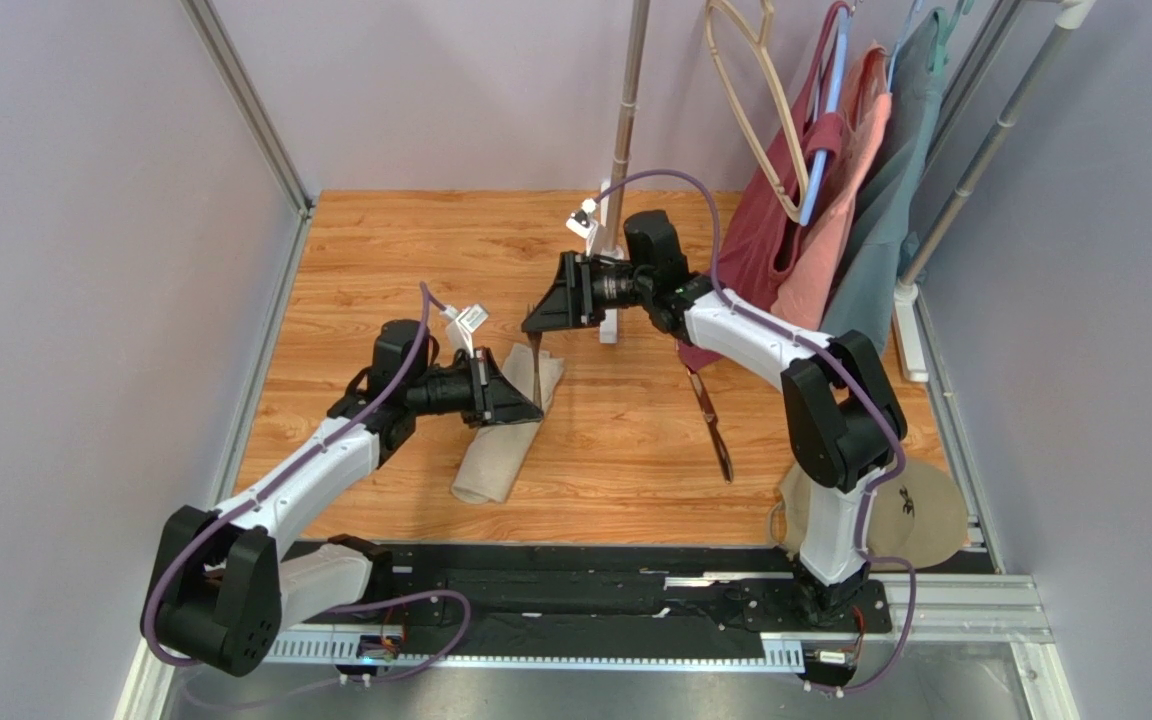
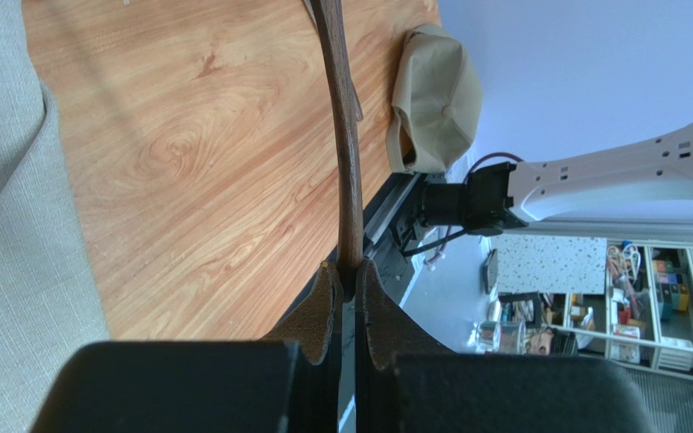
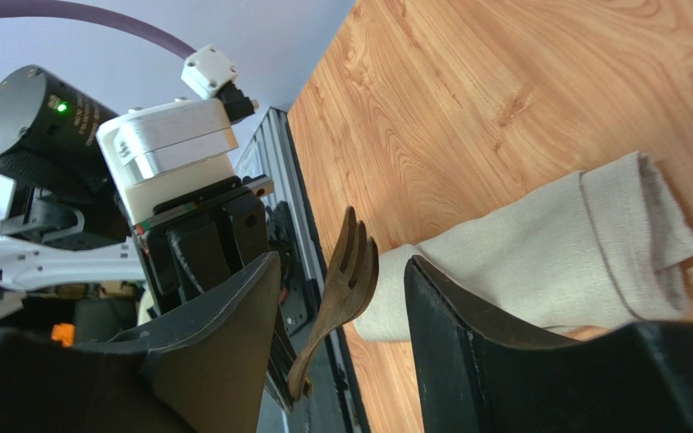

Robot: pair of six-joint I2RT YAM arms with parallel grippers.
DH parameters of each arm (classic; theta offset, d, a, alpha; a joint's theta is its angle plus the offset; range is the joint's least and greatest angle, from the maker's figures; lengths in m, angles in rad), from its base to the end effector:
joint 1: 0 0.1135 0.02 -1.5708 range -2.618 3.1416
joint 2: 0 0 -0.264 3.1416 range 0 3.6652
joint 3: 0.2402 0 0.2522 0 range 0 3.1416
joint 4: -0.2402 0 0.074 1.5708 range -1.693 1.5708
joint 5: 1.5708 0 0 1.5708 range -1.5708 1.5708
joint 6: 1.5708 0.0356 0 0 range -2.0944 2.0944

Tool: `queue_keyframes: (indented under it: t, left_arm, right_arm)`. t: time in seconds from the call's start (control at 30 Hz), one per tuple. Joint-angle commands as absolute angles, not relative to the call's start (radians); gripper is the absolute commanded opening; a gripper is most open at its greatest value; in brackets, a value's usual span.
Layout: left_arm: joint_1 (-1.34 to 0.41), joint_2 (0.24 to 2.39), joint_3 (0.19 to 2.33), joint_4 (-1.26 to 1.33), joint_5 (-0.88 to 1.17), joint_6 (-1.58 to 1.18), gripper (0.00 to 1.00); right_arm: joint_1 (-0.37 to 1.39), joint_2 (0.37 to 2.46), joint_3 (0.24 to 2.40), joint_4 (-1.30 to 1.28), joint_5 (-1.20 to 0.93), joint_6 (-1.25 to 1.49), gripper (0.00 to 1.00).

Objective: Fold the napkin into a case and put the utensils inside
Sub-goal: Pass from the left arm to the right

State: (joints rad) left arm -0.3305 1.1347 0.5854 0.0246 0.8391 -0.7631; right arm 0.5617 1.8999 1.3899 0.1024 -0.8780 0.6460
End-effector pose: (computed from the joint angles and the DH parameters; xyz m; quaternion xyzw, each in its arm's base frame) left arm 0.2121 -0.1008 0.2271 0.0289 0.8164 -0.5386 0.2062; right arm 0.3554 0.2561 0.2578 -0.2014 0.7655 0.5747 0.2077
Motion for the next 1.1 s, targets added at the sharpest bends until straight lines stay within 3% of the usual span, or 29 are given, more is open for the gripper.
queue_keyframes:
  t: [0.0,0.1,0.27,0.53,0.63,0.7,0.77,0.8,0.9,1.0,1.07]
  left_arm:
    - [-0.328,1.114,0.600,-0.040,0.842,-0.690,0.00]
    - [-0.327,1.114,0.586,-0.009,0.870,-0.712,0.00]
    - [-0.327,1.112,0.587,-0.012,0.877,-0.710,0.00]
    - [-0.327,1.115,0.566,0.057,0.913,-0.745,0.00]
    - [-0.327,1.112,0.563,0.061,0.925,-0.744,0.00]
    - [-0.327,1.114,0.565,0.037,0.920,-0.739,0.00]
    - [-0.319,1.114,0.612,-0.091,0.841,-0.718,0.01]
    - [-0.316,1.112,0.645,-0.327,0.649,-0.668,0.18]
    - [-0.318,1.004,0.644,-0.452,0.386,-0.708,0.27]
    - [-0.316,0.890,0.588,-0.495,0.231,-0.791,0.26]
    - [-0.316,0.887,0.563,-0.506,0.198,-0.816,0.15]
  right_arm:
    - [0.532,1.864,1.451,-0.072,-0.962,0.474,0.55]
    - [0.531,1.864,1.430,-0.020,-0.960,0.497,0.53]
    - [0.531,1.897,1.453,-0.009,-0.985,0.525,0.39]
    - [0.535,1.945,1.477,0.060,-1.026,0.571,0.27]
    - [0.538,1.968,1.483,0.106,-1.045,0.612,0.18]
    - [0.538,1.980,1.477,0.162,-1.060,0.646,0.00]
    - [0.534,1.948,1.402,0.242,-0.969,0.682,0.00]
    - [0.534,1.921,1.361,0.282,-0.922,0.692,0.00]
    - [0.532,1.846,1.224,0.386,-0.743,0.725,0.00]
    - [0.522,1.853,1.166,0.475,-0.657,0.739,0.00]
    - [0.506,1.896,1.172,0.524,-0.638,0.750,0.00]
